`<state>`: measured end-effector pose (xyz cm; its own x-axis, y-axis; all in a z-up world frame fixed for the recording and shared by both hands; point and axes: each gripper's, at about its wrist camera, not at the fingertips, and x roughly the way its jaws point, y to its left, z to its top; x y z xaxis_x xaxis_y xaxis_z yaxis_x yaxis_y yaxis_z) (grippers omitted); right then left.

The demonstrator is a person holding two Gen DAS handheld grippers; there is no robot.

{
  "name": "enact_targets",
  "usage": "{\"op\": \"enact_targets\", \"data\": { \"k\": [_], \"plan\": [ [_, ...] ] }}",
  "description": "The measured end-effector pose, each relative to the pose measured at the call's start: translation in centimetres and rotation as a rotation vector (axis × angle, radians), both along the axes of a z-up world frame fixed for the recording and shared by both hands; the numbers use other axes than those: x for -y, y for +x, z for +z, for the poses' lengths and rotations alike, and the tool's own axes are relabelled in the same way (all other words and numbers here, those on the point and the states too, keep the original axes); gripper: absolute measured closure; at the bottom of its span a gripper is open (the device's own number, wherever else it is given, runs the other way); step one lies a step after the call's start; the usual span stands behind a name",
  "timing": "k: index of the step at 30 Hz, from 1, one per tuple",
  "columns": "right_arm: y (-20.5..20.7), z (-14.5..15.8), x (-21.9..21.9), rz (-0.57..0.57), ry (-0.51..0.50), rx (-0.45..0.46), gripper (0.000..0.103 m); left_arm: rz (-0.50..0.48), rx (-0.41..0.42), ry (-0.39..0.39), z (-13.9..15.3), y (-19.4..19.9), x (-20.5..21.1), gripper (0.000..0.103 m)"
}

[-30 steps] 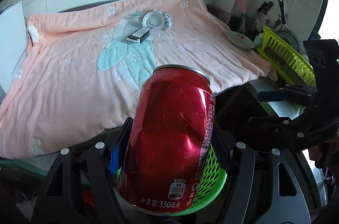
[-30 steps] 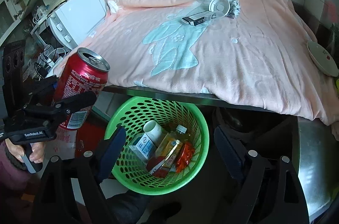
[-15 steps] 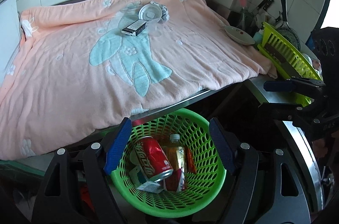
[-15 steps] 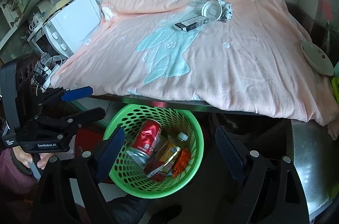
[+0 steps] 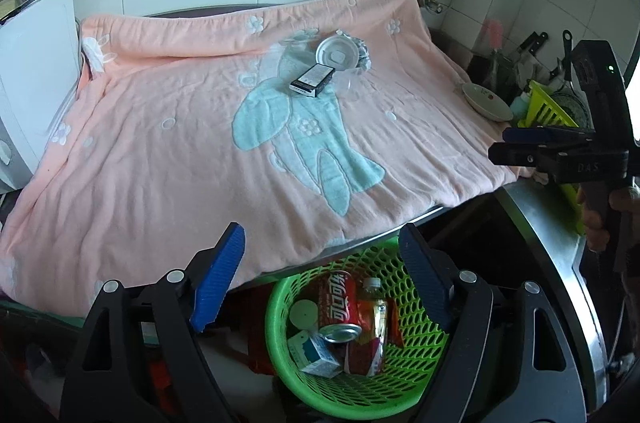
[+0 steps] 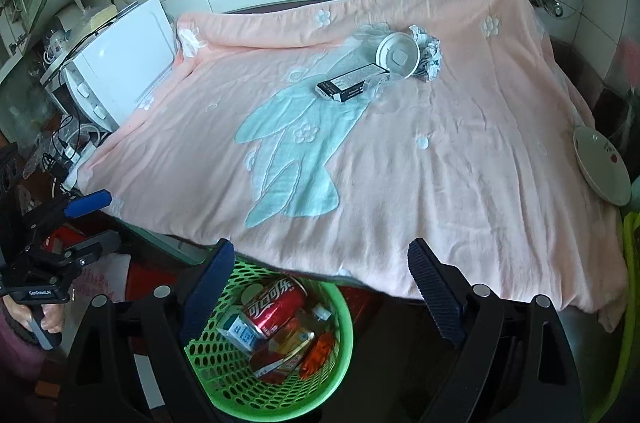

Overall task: Collect trash
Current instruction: 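Move the right tool to the clear plastic cup and grasp it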

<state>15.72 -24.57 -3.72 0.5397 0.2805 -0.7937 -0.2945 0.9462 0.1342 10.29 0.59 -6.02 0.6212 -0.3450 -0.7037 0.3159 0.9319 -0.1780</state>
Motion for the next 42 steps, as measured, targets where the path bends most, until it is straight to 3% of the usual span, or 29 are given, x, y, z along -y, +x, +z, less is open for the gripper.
{"op": "enact_targets", "data": {
  "k": [8, 22, 42],
  "plan": [
    [7.5, -0.4, 1.0, -0.015, 0.002, -0.001, 0.013, 0.029, -0.006, 0.008, 0.1, 2.7, -2.4, 0.023],
    [20.2, -5.4, 1.0, 0.02, 0.046, -0.063, 0.011, 0.056, -0.03, 0.02, -0.9, 9.7, -5.4, 0.023],
    [29.5, -10.6, 0.2, 0.056, -0.001, -0.112, 0.01, 0.077, -0.102, 0.044, -3.9, 14.9, -8.2, 0.023]
  ]
}}
